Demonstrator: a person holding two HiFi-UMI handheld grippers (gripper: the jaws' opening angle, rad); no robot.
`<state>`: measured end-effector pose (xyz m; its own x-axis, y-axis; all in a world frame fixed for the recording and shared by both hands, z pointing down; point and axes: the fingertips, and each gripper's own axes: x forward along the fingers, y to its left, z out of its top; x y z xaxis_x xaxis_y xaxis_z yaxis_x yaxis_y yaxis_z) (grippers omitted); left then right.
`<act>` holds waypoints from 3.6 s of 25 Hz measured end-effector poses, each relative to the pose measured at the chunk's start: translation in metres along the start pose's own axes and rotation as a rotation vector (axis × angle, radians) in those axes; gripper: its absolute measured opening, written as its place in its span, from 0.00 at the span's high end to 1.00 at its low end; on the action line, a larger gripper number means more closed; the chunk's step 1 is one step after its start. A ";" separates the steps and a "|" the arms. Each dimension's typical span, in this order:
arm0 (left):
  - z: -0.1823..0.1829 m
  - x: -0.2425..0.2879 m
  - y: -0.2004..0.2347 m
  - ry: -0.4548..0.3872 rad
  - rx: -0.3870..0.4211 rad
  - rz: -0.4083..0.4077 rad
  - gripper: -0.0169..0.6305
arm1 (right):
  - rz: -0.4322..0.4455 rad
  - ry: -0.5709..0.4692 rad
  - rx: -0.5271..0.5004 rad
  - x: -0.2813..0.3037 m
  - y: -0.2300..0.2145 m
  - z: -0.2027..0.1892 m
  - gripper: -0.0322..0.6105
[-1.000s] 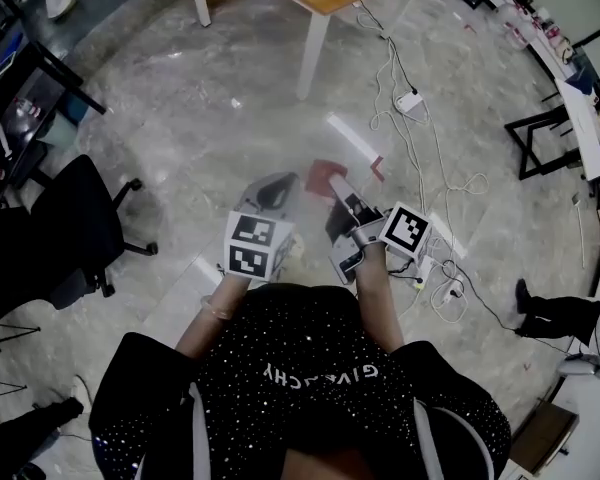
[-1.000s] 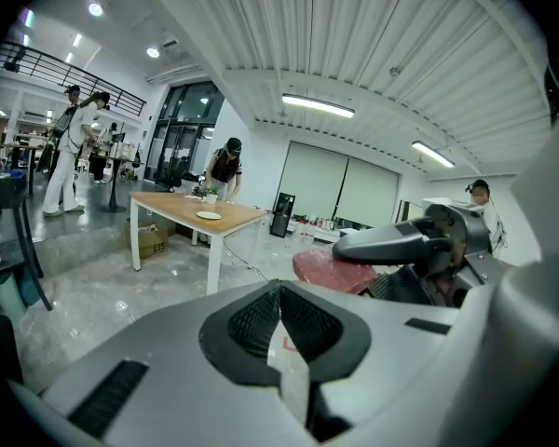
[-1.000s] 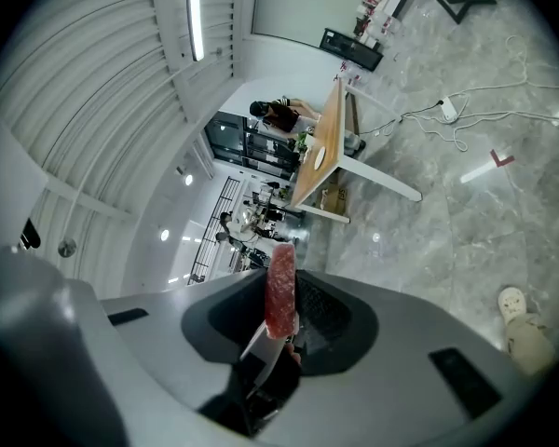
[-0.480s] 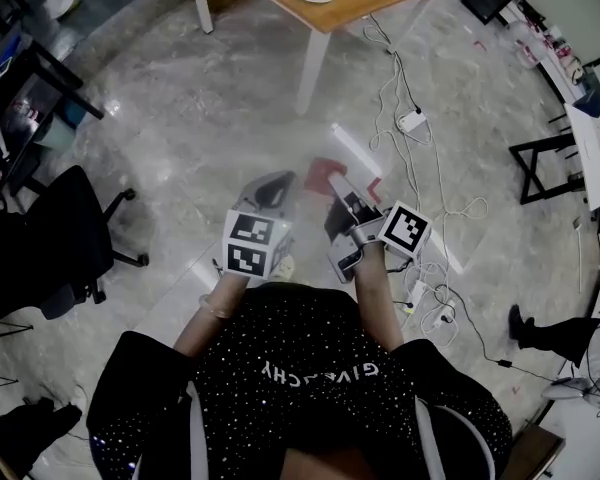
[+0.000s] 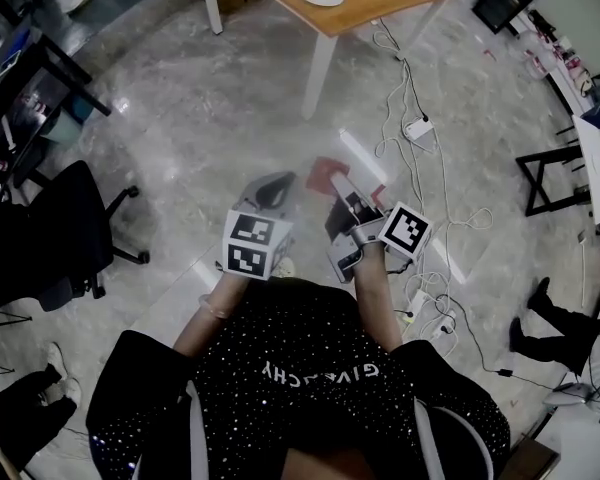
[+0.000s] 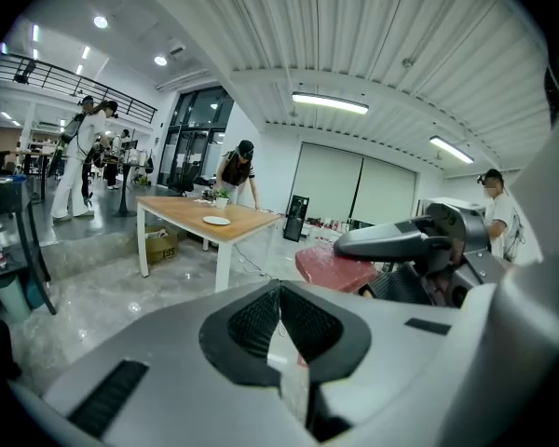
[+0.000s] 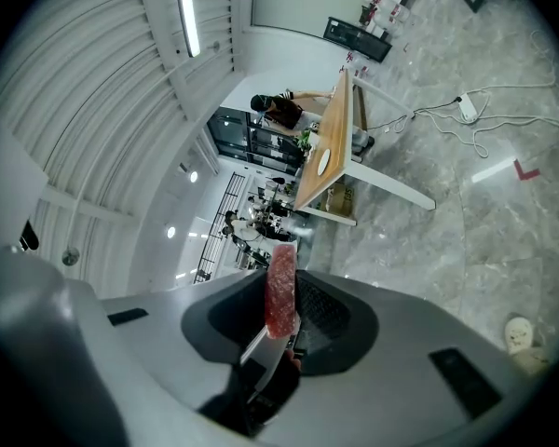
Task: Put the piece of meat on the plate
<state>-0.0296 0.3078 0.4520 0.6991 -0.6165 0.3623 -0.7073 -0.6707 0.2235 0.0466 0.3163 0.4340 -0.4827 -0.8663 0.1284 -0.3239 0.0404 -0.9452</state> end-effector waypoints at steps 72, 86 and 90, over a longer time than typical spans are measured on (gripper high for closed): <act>0.196 0.320 0.216 0.064 -0.023 -0.175 0.96 | -0.153 -0.204 -0.095 0.305 -0.030 0.289 0.79; 0.197 0.329 0.235 0.056 -0.049 -0.140 0.96 | -0.144 -0.172 -0.087 0.325 -0.034 0.296 0.79; 0.202 0.341 0.240 0.052 -0.054 -0.128 0.96 | -0.139 -0.163 -0.076 0.334 -0.038 0.308 0.79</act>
<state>0.0605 -0.1470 0.4462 0.7788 -0.5038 0.3738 -0.6179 -0.7188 0.3185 0.1478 -0.1280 0.4203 -0.2931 -0.9349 0.2003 -0.4416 -0.0534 -0.8956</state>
